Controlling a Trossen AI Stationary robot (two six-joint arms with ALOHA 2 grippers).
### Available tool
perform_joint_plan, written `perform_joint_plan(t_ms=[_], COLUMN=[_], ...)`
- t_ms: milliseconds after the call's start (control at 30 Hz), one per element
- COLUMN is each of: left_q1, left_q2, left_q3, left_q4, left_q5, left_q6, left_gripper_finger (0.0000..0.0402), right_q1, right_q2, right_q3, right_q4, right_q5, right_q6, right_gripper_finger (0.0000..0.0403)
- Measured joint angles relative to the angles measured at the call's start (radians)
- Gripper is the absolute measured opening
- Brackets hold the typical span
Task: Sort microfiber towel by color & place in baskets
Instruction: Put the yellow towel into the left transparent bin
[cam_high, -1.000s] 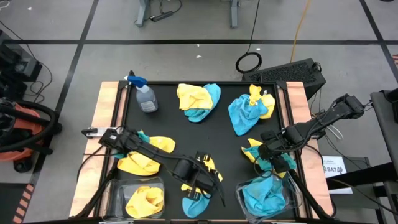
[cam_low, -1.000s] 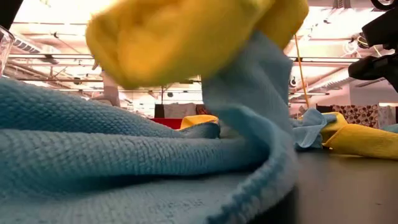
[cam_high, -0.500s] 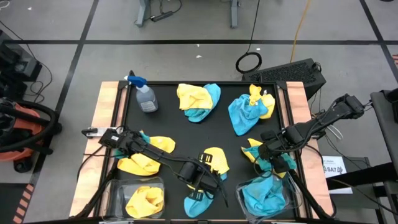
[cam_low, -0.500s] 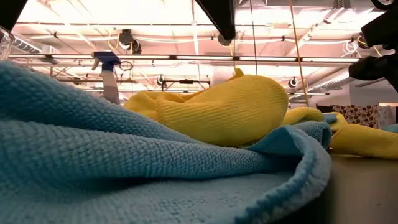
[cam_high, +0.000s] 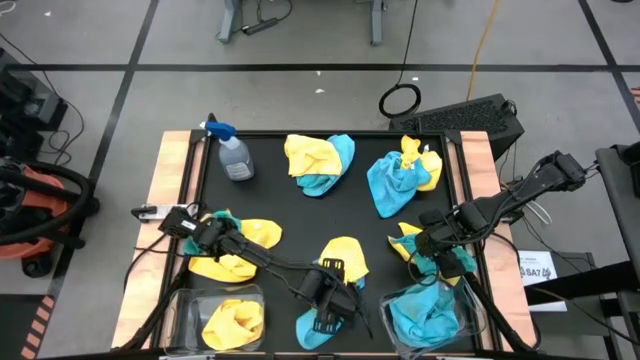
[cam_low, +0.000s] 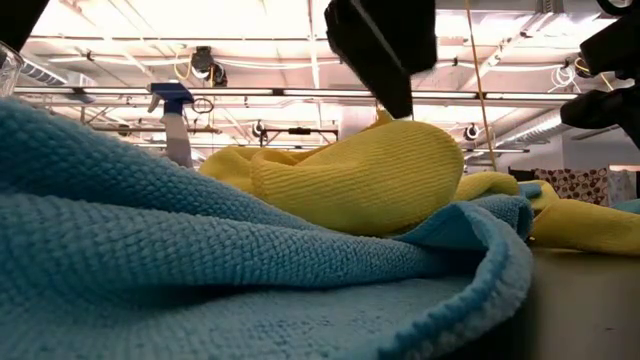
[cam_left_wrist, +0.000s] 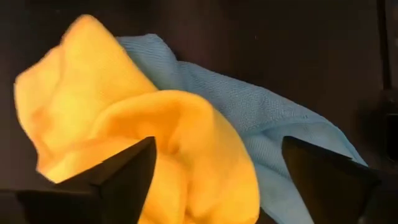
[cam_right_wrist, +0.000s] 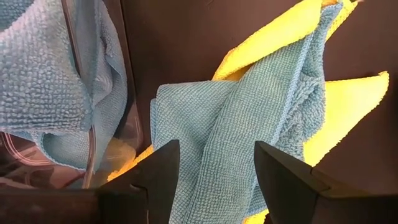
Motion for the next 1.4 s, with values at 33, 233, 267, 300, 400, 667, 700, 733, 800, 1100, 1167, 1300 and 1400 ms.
perform_joint_plan(t_ms=[33,233,267,300,400,667,700,733,800,1100,1167,1300,1400], left_q1=[-0.005,-0.003,-0.003,-0.004,-0.006,-0.006,-0.006,-0.006,-0.006,-0.016,-0.023,-0.032,-0.041], left_q2=[0.011,0.085,0.088,0.092,0.092,0.078,0.073,0.065,0.049,-0.081,-0.109,-0.166,-0.203], left_q3=[0.000,-0.002,-0.002,-0.002,-0.001,0.005,0.005,0.005,0.005,0.006,0.006,0.006,0.006], left_q4=[-0.007,-0.043,-0.045,-0.047,-0.054,-0.116,-0.125,-0.129,-0.133,-0.173,-0.185,-0.232,-0.269], left_q5=[-0.011,-0.104,-0.118,-0.120,-0.116,-0.072,-0.072,-0.075,-0.101,-0.229,-0.255,-0.310,-0.338], left_q6=[-0.005,-0.016,-0.017,-0.016,-0.016,0.012,0.014,0.015,0.006,-0.023,-0.024,-0.026,-0.033], left_gripper_finger=[0.0363,0.0356,0.0344,0.0330,0.0268,0.0044,0.0024,0.0016,0.0018,0.0010,0.0010,0.0010,0.0010], right_q1=[0.000,0.000,0.000,0.000,0.000,0.000,0.000,0.000,0.000,0.000,0.000,0.000,0.000], right_q2=[0.000,0.000,0.000,0.000,0.000,0.000,0.000,0.000,0.000,0.000,0.000,0.000,0.000], right_q3=[0.000,0.000,0.000,0.000,0.000,0.000,0.000,0.000,0.000,0.000,0.000,0.000,0.000], right_q4=[0.001,0.004,0.005,0.005,0.004,0.005,0.005,0.005,0.006,0.007,0.008,0.007,0.007], right_q5=[0.000,0.001,0.001,0.001,0.001,0.002,0.002,0.002,0.002,0.000,0.000,0.000,0.000], right_q6=[0.000,0.000,0.000,0.000,0.000,0.000,0.000,0.000,0.000,0.000,0.000,0.000,0.000], right_gripper_finger=[0.0199,0.0199,0.0199,0.0199,0.0199,0.0199,0.0199,0.0199,0.0199,0.0199,0.0199,0.0199,0.0199])
